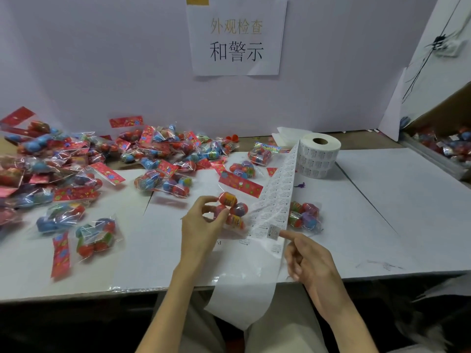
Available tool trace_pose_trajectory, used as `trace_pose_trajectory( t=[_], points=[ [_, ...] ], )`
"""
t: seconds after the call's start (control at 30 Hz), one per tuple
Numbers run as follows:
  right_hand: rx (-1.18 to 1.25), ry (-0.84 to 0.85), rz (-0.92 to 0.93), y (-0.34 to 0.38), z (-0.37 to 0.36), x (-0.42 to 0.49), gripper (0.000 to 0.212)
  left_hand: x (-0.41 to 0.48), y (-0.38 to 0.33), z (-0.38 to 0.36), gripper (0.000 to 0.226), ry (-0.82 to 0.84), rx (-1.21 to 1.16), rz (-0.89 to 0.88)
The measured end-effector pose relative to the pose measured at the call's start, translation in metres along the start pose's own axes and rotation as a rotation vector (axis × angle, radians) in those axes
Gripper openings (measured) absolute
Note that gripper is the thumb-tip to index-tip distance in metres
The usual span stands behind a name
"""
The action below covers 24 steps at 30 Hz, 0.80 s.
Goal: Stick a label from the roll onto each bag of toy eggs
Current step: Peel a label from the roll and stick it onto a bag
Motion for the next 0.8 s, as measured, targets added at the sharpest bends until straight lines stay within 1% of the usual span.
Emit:
trace_pose_trajectory(
  t=[0.07, 0.13, 0.17, 0.23, 0.37, 0.43, 0.47, 0.57, 0.63, 0.7, 0.8],
  points=[
    [0.004, -0.005, -0.005, 0.001, -0.001, 0.001, 0.034, -0.006, 0.002, 0.001, 0.032, 0.020, -0.348, 0.093],
    [0.024, -0.030, -0.011, 0.000, -0.001, 0.002, 0.038, -0.013, 0.005, 0.001, 0.050, 0.129, -0.698, 0.186],
    [0.032, -0.044, -0.015, 0.000, -0.002, 0.002, 0.038, -0.017, 0.006, -0.001, 0.055, 0.188, -0.811, 0.213],
    [0.041, -0.069, -0.029, 0.000, -0.002, 0.004, 0.034, -0.025, 0.005, -0.007, 0.054, 0.276, -0.938, 0.244],
    [0.054, -0.128, -0.092, -0.001, -0.002, 0.010, 0.035, -0.035, 0.001, -0.017, 0.050, 0.316, -0.940, 0.275],
    [0.073, -0.116, -0.117, 0.002, -0.009, 0.014, 0.032, -0.035, -0.002, -0.017, 0.046, 0.306, -0.915, 0.271],
    [0.131, -0.094, -0.124, 0.005, -0.013, 0.017, 0.033, -0.035, -0.002, -0.016, 0.046, 0.296, -0.910, 0.267],
    [0.464, 0.038, -0.129, 0.007, -0.029, 0.024, 0.045, -0.036, -0.002, -0.015, 0.042, 0.257, -0.980, 0.237],
    [0.597, 0.134, -0.131, 0.003, -0.038, 0.028, 0.047, -0.037, -0.001, -0.013, 0.041, 0.208, -1.041, 0.216],
    [0.633, 0.185, -0.145, -0.004, -0.046, 0.032, 0.048, -0.038, 0.000, -0.013, 0.040, 0.158, -1.079, 0.206],
    [0.598, 0.229, -0.179, -0.014, -0.054, 0.037, 0.049, -0.038, 0.002, -0.014, 0.041, 0.107, -1.067, 0.180]
  ],
)
Point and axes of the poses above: each hand's wrist, its own x-axis towards the middle knuckle, its own z-axis out of the back of the hand, y = z × x, the point moved 2 cm from there along x, towards the middle knuckle, and after that the axes turned 6 degrees about y, right-handed, at the moved point
